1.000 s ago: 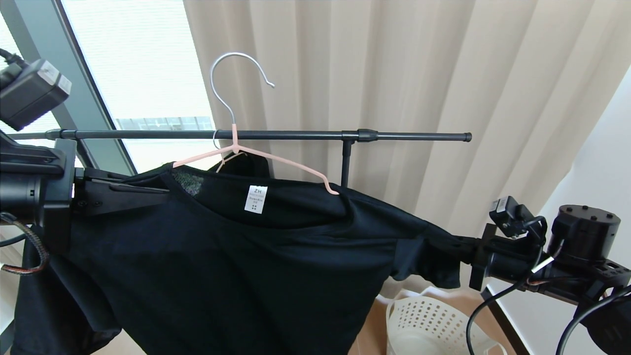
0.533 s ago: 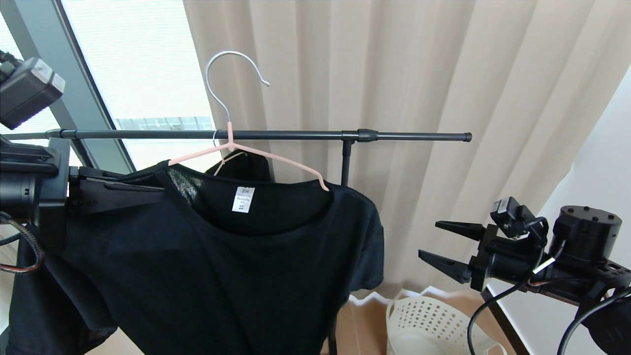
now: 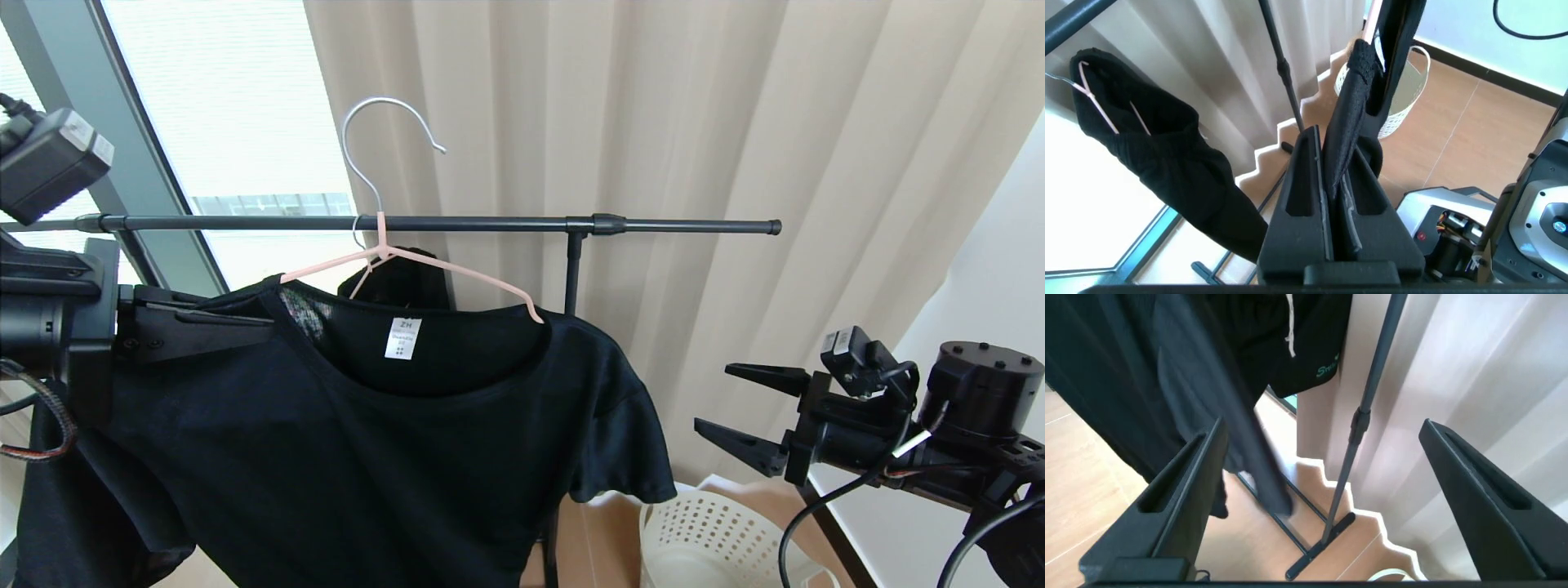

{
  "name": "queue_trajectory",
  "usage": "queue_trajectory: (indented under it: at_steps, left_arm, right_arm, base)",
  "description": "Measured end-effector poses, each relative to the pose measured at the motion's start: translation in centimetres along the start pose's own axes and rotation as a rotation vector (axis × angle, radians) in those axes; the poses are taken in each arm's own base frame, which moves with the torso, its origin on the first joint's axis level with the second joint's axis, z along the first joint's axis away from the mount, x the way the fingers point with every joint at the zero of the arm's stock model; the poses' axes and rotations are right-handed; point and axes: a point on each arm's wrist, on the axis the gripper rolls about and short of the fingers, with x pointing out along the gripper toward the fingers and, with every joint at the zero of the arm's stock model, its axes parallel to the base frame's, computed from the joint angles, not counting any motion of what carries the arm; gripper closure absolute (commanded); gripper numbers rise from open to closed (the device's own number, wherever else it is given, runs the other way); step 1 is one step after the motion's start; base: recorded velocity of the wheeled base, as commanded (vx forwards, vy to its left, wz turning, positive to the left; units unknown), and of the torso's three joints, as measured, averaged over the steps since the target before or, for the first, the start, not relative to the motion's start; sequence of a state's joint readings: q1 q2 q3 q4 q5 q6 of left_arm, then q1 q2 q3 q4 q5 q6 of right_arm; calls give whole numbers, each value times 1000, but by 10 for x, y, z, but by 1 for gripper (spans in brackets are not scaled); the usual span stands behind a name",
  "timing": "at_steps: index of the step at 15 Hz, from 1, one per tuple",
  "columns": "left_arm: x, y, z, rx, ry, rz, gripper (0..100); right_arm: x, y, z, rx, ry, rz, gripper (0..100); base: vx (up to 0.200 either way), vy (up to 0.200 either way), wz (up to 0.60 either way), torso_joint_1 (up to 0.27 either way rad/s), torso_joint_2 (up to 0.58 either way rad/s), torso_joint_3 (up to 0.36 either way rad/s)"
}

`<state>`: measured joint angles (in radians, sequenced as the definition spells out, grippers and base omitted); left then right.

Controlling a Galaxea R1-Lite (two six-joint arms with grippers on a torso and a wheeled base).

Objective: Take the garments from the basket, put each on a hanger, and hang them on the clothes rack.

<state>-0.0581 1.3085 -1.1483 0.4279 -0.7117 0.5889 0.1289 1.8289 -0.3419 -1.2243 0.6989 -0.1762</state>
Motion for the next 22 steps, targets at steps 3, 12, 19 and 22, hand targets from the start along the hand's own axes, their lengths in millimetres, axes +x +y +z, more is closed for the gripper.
queue_trajectory:
  at_steps: [3, 12, 19, 22]
  left_arm:
    - [0, -2, -4, -8, 8, -5, 100]
    - [7, -11, -28, -73, -4, 9, 100]
    - [0, -8, -44, -150, 29, 70, 100]
    - [0, -5, -46, -192, 47, 103, 100]
  right_arm:
    - [-2, 16, 10, -31, -27, 42, 0]
    - [-1, 54, 35, -50, -81, -13, 0]
    - [1, 62, 47, -17, -121, -40, 0]
    - [1, 62, 48, -16, -121, -47, 0]
  base:
    - [0, 0, 0, 0, 0, 0]
    - [0, 0, 0, 0, 0, 0]
    - [0, 0, 0, 0, 0, 0]
    - [0, 0, 0, 0, 0, 0]
